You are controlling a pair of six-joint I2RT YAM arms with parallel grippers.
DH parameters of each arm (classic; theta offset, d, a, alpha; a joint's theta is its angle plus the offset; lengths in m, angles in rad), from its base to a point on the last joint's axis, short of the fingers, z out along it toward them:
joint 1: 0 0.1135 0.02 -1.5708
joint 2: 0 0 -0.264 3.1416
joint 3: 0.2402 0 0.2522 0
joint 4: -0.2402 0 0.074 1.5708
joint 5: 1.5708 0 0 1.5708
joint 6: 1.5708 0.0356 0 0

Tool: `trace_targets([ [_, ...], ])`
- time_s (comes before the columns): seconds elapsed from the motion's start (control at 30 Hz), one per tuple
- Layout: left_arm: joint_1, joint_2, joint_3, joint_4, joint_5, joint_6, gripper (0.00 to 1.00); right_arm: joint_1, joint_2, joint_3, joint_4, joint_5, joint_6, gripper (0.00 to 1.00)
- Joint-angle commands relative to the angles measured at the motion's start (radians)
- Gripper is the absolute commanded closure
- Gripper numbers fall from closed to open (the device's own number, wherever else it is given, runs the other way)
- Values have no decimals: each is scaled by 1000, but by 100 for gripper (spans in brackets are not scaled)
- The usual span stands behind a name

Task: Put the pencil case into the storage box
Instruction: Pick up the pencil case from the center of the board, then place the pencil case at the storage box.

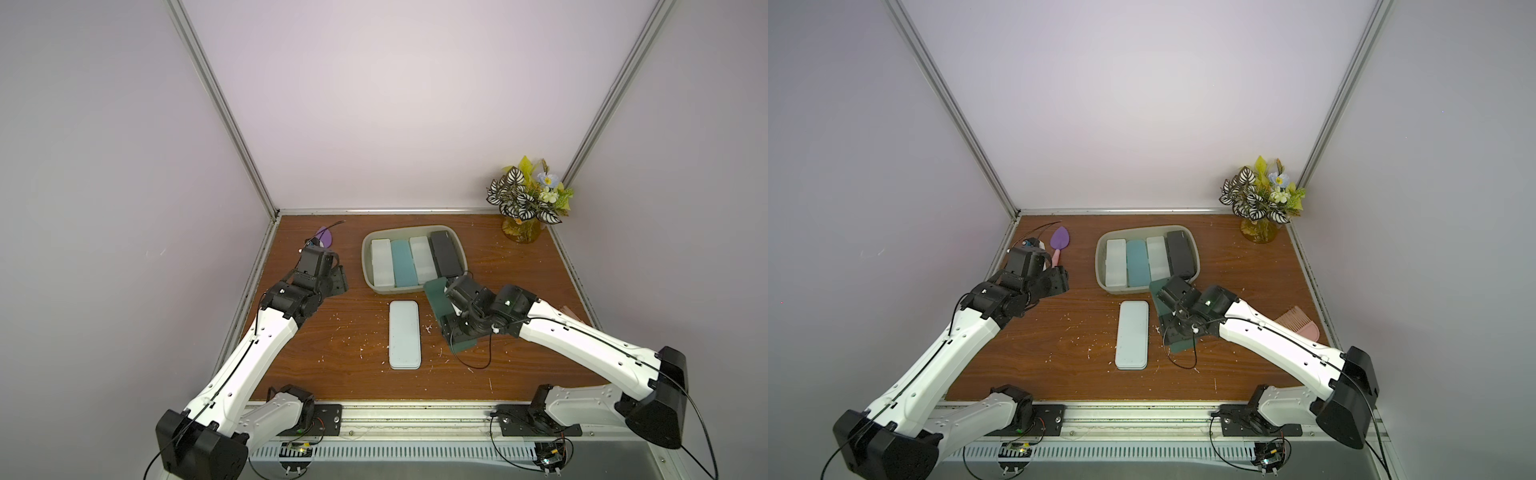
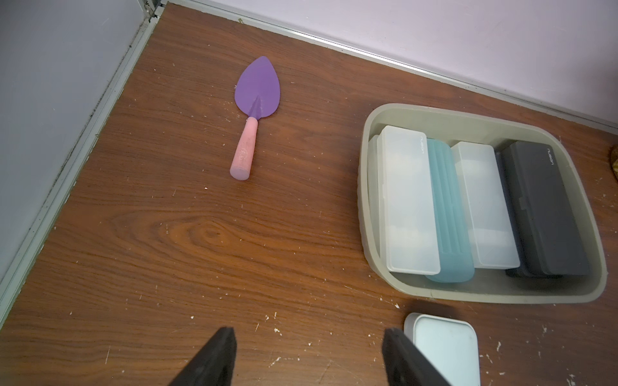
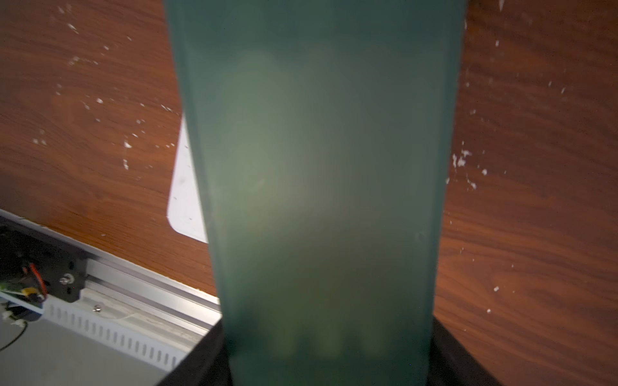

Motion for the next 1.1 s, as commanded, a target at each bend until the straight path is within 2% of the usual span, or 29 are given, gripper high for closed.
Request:
trace_targets([
  [0.0,10,-6,-7,-8,4,-13,30,-50,120,152,17,55,-90,40],
  [0.33,11,-41,-22,-9,13,-13,30,-218,573,618,27,72,-195,41],
  [0.63,11,-31,-19,-6,26,-17,29,-272,909,1014,-94,90,-235,41],
  [0.8,11,-26,-17,-6,28,-14,29,-288,989,1093,-112,99,-234,41],
  [1.07,11,-17,-15,-6,43,-16,29,-316,1026,1077,-92,102,-228,40],
])
